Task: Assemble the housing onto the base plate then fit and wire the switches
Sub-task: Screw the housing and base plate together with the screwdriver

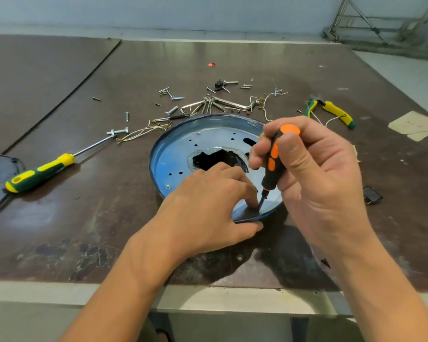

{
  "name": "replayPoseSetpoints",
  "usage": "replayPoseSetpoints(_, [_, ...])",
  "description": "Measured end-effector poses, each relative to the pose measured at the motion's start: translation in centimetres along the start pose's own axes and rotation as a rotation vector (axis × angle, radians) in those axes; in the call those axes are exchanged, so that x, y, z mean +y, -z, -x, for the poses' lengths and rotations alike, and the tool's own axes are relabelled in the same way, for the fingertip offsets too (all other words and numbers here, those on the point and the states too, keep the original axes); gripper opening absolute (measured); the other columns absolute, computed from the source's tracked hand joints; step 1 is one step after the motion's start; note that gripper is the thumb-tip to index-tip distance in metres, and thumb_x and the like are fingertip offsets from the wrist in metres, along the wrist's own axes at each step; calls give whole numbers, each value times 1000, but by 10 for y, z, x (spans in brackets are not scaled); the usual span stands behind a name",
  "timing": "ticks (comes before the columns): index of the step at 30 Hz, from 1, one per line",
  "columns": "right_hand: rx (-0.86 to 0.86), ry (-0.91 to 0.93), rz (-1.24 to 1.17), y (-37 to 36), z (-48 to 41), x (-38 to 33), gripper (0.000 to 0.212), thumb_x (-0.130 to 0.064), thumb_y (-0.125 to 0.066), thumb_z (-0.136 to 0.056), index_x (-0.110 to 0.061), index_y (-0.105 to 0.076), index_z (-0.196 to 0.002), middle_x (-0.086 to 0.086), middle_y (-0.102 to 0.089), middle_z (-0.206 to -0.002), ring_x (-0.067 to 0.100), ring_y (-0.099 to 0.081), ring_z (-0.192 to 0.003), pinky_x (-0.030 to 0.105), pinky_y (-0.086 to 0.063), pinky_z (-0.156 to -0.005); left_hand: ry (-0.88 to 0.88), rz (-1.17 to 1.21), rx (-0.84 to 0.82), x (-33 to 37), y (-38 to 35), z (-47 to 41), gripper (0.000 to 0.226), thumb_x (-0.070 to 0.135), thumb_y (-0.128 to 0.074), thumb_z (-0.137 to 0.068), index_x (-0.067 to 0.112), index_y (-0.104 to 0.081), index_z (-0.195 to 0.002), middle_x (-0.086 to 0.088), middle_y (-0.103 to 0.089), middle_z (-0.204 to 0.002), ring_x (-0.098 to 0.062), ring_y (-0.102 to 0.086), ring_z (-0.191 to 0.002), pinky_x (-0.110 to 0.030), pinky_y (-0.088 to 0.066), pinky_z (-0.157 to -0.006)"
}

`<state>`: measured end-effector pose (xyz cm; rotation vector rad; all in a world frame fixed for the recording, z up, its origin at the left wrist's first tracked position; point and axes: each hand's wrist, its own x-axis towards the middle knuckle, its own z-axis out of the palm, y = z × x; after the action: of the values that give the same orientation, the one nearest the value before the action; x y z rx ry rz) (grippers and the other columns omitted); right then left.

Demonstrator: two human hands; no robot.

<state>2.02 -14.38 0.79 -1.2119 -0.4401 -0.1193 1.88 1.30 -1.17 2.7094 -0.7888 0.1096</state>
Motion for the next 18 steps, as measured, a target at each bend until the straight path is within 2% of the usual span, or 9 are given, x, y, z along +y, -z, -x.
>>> replayPoseSetpoints(4, [31, 83, 16, 3, -1, 1, 30, -29, -72, -83, -10, -52, -94, -1, -66, -75, 21, -64, -68, 33, -53, -69, 5, 1, -6, 0, 0, 0, 31, 66, -61, -80, 42, -65, -99, 23, -57, -118, -1, -45, -110, -28, -44, -84])
replayPoseSetpoints(8, [20, 23, -5, 9, -3, 1, 29, -42, -68, -86, -19, -52, -93, 5, -60, -76, 19, -51, -61, 32, -42, -62, 4, -1, -12, 0, 0, -1, 29, 66, -61, -80, 43, -64, -96, 24, -56, -116, 0, -45, -108, -25, -43, -82])
replayPoseSetpoints(10, [-30, -27, -79, 11, -3, 2, 28, -41, -54, -93, -15, -56, -102, 6, -60, -82, 18, -49, -66, 33, -40, -65, 5, -3, -13, 1, 0, -1, 29, 66, -60, -80, 43, -64, -96, 24, -55, -116, 0, -45, -109, -26, -43, -83])
replayPoseSetpoints(12, [-86, -45, -96, 12, -1, 2, 33, -33, -43, -99, -9, -60, -113, 9, -65, -92, 18, -55, -77, 29, -46, -74, 3, 0, -6, 1, 0, -1, 30, 66, -61, -79, 42, -65, -97, 23, -55, -114, -1, -45, -107, -26, -43, -82])
replayPoseSetpoints(15, [-168, -29, -15, 8, 2, 3, 32, -25, -46, -96, -3, -61, -115, 11, -69, -101, 14, -64, -89, 28, -50, -82, 6, 17, 22, 1, -1, 0, 31, 64, -63, -79, 40, -67, -97, 22, -55, -109, 0, -43, -98, -26, -41, -78])
replayPoseSetpoints(18, [-188, -14, 2, 5, 3, 2, 30, -23, -49, -93, -3, -63, -110, 13, -71, -101, 20, -66, -89, 32, -51, -83, 10, 16, 33, 1, 0, 1, 31, 64, -63, -79, 39, -67, -97, 22, -55, -107, 2, -39, -92, -26, -42, -76])
